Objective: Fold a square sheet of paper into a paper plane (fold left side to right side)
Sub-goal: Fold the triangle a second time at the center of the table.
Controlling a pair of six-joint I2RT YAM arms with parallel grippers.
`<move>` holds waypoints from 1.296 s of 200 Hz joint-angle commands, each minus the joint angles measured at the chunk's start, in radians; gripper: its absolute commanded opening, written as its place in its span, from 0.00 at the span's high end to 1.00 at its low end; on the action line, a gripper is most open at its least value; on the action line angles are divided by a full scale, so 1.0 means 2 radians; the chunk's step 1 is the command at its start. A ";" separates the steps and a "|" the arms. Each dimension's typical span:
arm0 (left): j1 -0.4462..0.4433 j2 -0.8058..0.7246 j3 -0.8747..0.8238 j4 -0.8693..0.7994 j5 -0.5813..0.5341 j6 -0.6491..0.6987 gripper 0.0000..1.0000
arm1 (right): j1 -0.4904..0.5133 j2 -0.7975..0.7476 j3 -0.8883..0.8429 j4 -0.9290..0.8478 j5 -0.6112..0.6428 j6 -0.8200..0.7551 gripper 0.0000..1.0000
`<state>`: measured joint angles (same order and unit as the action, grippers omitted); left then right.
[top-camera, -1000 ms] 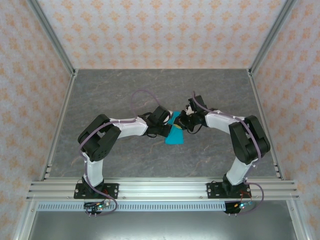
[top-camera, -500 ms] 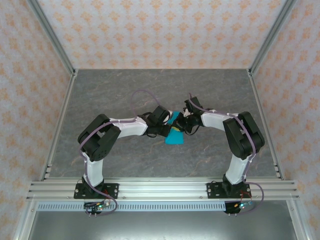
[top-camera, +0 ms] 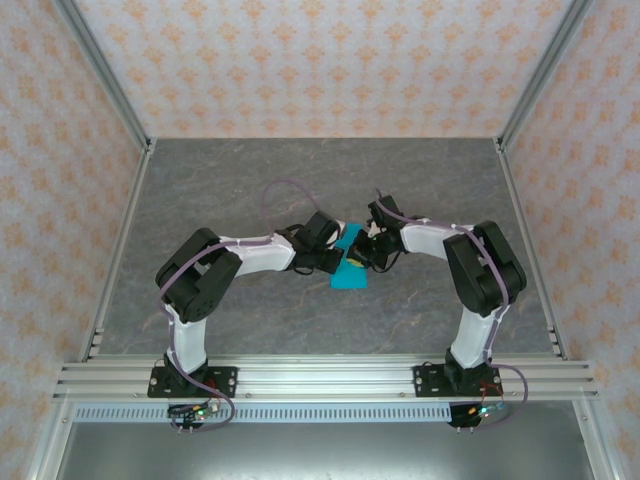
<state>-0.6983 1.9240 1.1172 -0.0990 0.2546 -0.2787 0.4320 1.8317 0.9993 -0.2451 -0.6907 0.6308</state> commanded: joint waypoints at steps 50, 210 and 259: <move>0.003 0.003 0.004 -0.008 -0.002 0.010 0.94 | 0.003 0.011 0.004 -0.043 0.036 -0.018 0.88; 0.009 -0.070 -0.028 -0.022 0.168 -0.015 0.79 | 0.003 0.011 -0.002 -0.032 0.034 -0.015 0.88; 0.009 -0.034 -0.016 -0.012 0.219 -0.017 0.81 | 0.003 0.011 -0.001 -0.037 0.035 -0.017 0.88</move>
<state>-0.6823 1.8313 1.0702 -0.1440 0.6022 -0.3065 0.4347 1.8317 1.0039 -0.2577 -0.6750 0.6151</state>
